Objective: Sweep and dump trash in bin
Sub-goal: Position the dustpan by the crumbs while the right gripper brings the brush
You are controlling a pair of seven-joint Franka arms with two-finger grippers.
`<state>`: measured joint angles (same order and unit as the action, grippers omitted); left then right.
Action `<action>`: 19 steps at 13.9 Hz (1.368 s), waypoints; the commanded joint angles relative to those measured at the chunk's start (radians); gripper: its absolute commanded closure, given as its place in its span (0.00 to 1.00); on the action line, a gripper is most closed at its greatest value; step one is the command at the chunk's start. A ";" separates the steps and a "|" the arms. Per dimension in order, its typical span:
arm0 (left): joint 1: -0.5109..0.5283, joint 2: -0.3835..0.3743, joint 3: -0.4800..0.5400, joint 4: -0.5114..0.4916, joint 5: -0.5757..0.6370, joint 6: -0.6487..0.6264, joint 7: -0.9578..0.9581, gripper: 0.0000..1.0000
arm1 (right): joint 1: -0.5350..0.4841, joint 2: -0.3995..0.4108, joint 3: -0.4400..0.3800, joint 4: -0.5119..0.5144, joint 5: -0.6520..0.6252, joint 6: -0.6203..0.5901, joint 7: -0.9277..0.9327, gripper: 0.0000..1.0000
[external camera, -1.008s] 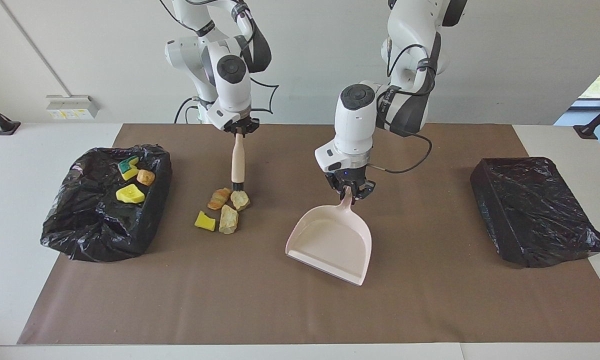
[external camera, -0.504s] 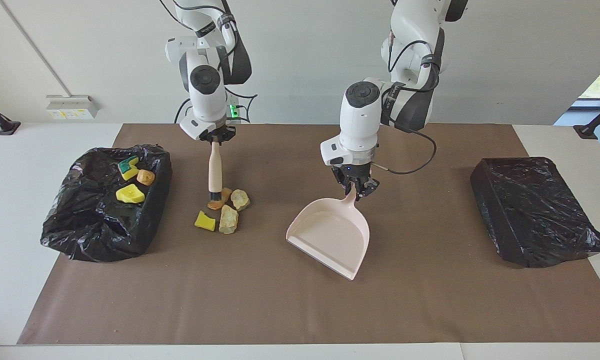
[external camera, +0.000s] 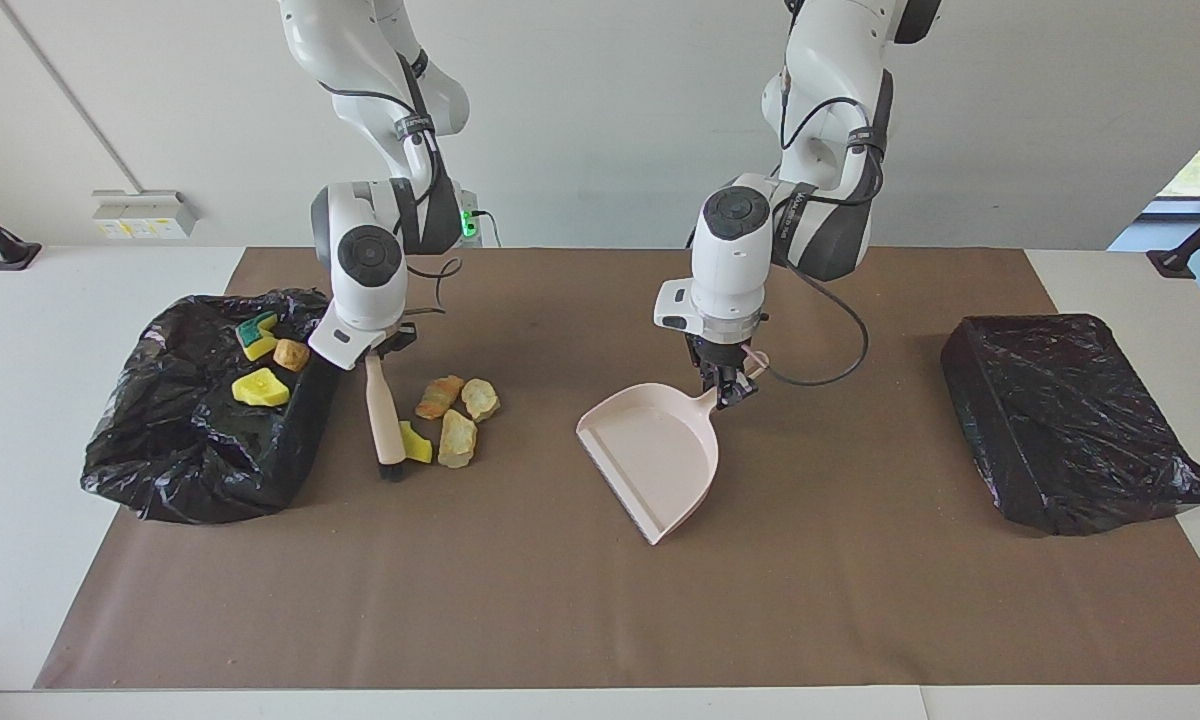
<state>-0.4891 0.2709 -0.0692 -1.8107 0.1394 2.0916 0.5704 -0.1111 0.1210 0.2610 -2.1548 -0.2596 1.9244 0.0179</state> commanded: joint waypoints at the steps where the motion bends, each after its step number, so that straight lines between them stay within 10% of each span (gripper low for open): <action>1: 0.000 -0.033 0.000 -0.056 0.000 0.036 0.156 1.00 | 0.054 0.045 0.009 0.030 0.116 -0.005 0.075 1.00; 6: -0.022 -0.091 -0.001 -0.170 0.000 0.105 0.166 1.00 | 0.163 0.058 0.009 0.105 0.402 -0.064 0.213 1.00; 11: -0.022 -0.094 0.000 -0.179 0.000 0.113 0.166 1.00 | 0.130 0.010 -0.006 0.254 0.304 -0.316 0.272 1.00; 16: -0.020 -0.094 0.000 -0.179 -0.001 0.117 0.164 1.00 | 0.064 -0.196 0.003 -0.047 0.060 -0.216 0.194 1.00; 19: -0.019 -0.093 0.000 -0.180 0.000 0.130 0.164 1.00 | 0.065 -0.178 0.006 -0.089 0.088 -0.205 0.224 1.00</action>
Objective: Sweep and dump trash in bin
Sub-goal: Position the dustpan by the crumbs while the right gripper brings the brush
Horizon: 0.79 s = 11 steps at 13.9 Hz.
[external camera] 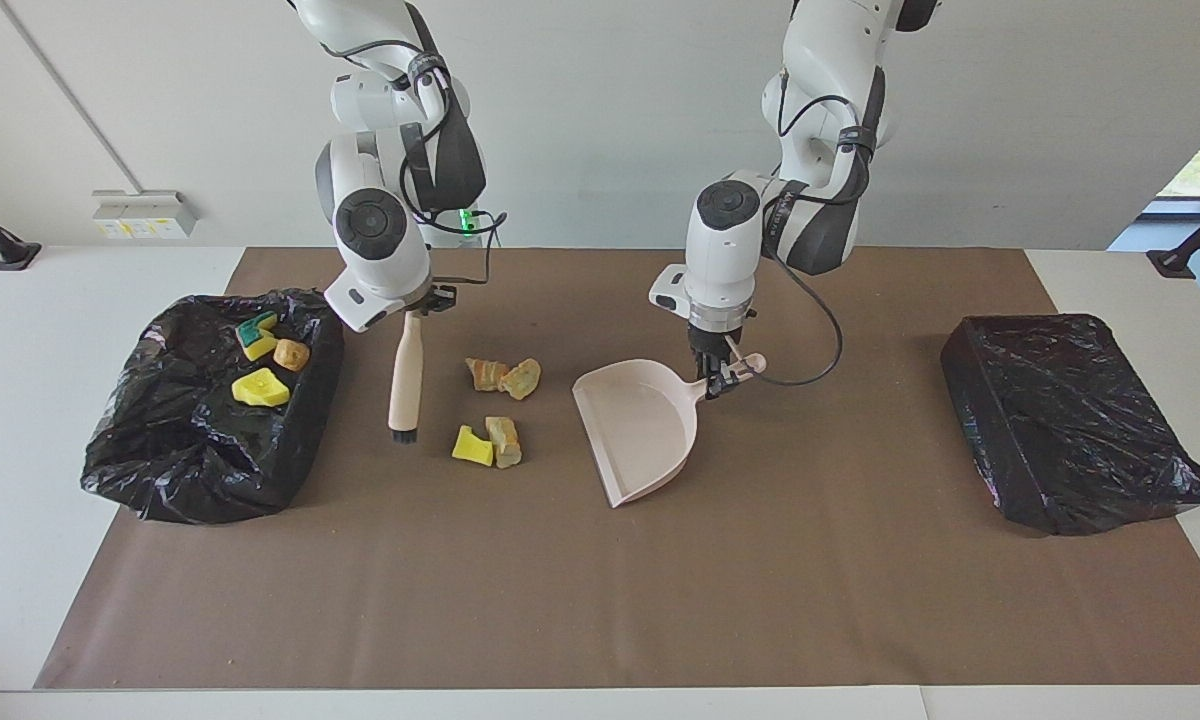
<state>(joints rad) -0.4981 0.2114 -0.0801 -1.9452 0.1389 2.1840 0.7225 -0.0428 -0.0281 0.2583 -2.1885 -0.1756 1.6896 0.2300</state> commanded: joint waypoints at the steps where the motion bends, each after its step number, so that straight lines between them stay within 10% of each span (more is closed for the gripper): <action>1: -0.007 -0.033 0.011 -0.046 0.001 0.037 0.012 1.00 | 0.009 -0.018 0.009 -0.075 0.040 0.035 0.015 1.00; 11: -0.007 -0.044 0.013 -0.064 0.001 0.034 0.021 1.00 | 0.241 0.097 0.010 -0.056 0.545 0.182 0.244 1.00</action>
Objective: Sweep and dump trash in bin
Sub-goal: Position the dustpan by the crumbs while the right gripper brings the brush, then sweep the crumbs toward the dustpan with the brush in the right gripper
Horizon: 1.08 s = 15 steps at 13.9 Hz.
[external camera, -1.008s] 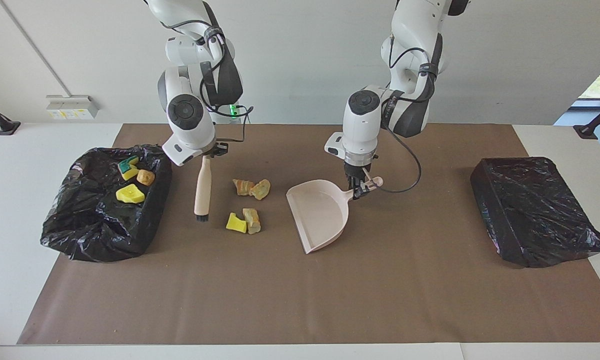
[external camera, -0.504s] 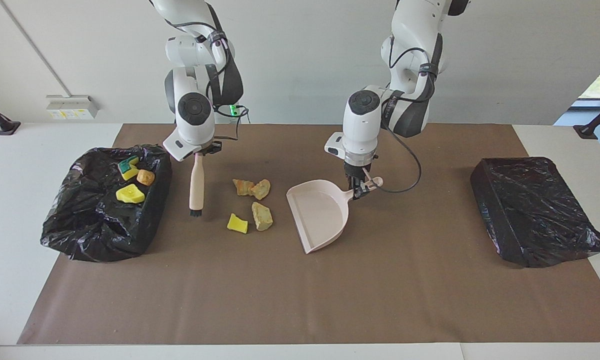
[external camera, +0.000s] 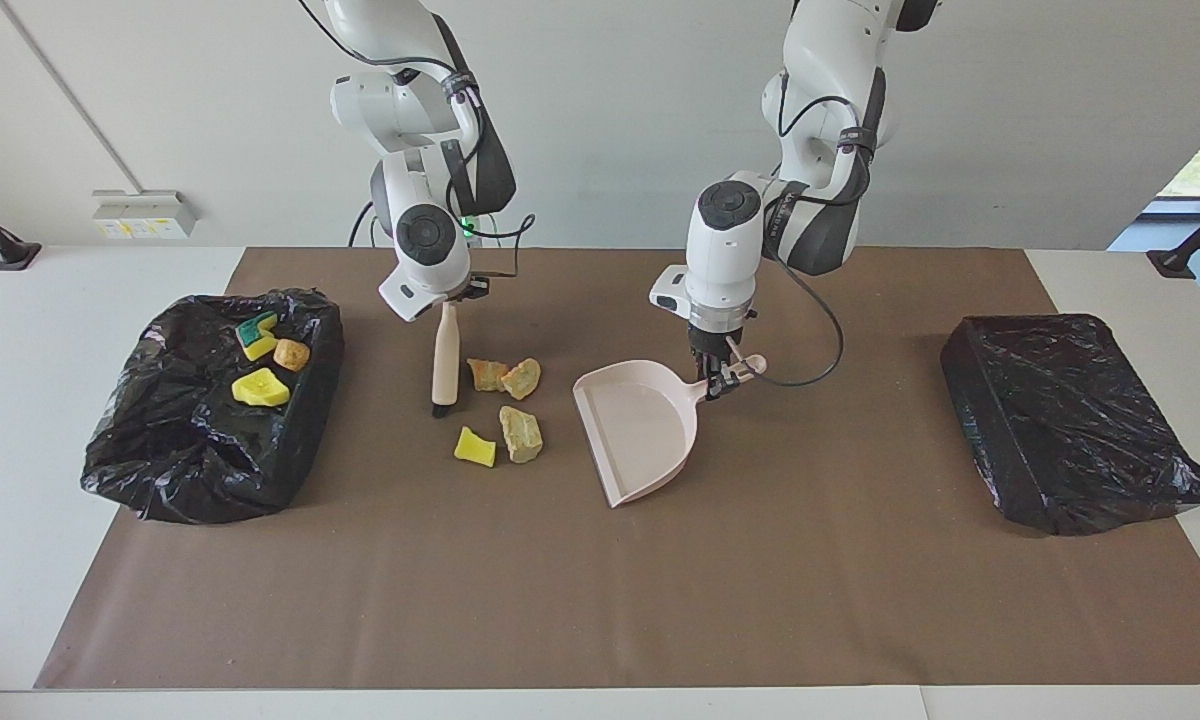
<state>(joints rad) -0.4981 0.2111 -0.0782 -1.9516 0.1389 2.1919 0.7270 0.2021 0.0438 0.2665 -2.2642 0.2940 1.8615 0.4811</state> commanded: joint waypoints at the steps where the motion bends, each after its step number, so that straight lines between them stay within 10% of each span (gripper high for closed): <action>1: -0.008 -0.050 0.011 -0.072 0.001 0.029 0.018 1.00 | 0.017 0.036 0.002 0.041 0.121 0.011 -0.018 1.00; 7: -0.007 -0.055 0.011 -0.079 0.001 0.045 0.019 1.00 | 0.020 0.114 0.002 0.248 0.317 -0.088 -0.078 1.00; 12: -0.004 -0.053 0.011 -0.079 0.001 0.054 0.017 1.00 | -0.082 0.142 -0.007 0.512 0.027 -0.418 -0.087 1.00; 15: -0.002 -0.053 0.011 -0.081 0.001 0.055 0.014 1.00 | -0.082 0.162 -0.007 0.534 -0.178 -0.360 -0.223 1.00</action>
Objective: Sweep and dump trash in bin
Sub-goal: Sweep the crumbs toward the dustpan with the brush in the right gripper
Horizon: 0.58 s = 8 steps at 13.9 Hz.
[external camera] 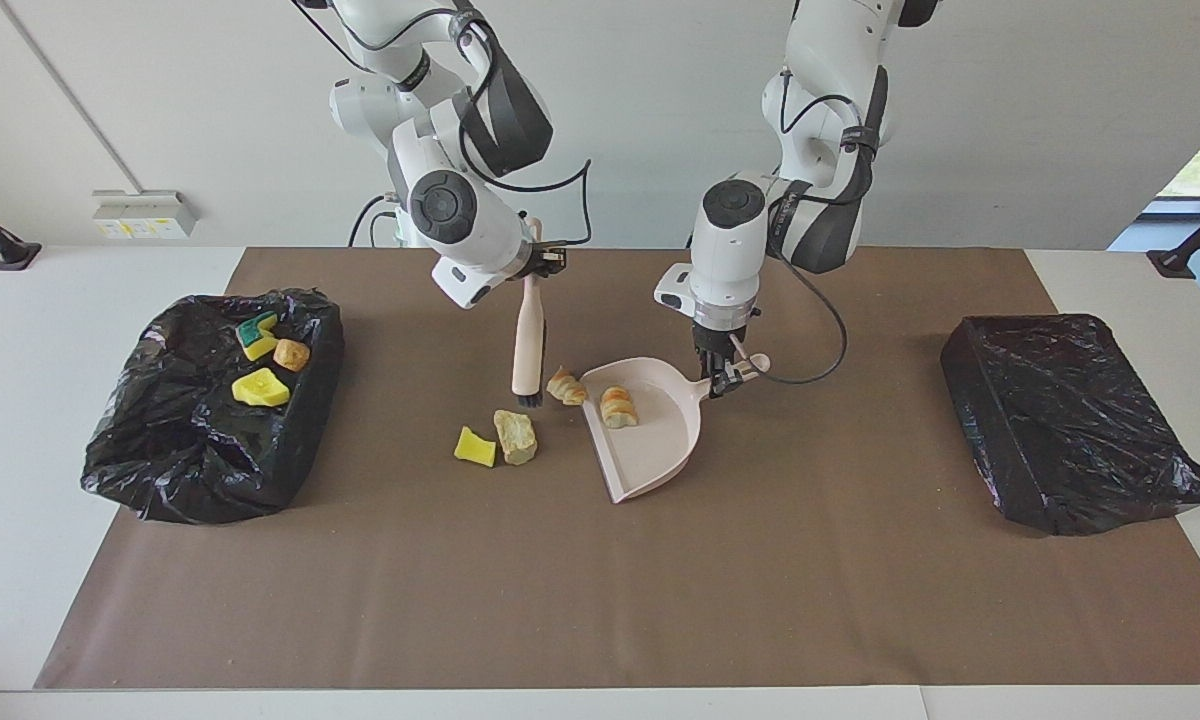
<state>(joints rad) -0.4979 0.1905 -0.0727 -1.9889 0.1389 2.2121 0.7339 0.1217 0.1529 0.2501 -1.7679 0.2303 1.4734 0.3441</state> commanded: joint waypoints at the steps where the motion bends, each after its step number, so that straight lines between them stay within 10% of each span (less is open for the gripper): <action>1: -0.001 -0.033 0.005 -0.042 0.001 0.035 0.007 1.00 | -0.011 0.057 0.006 0.031 -0.170 0.065 -0.135 1.00; 8: -0.001 -0.033 0.005 -0.042 0.001 0.040 0.007 1.00 | -0.123 0.059 0.009 -0.155 -0.477 0.246 -0.323 1.00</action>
<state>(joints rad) -0.4978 0.1905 -0.0726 -1.9910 0.1389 2.2206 0.7339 0.0229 0.2590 0.2480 -1.8231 -0.2243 1.6602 0.0587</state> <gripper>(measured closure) 0.674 0.744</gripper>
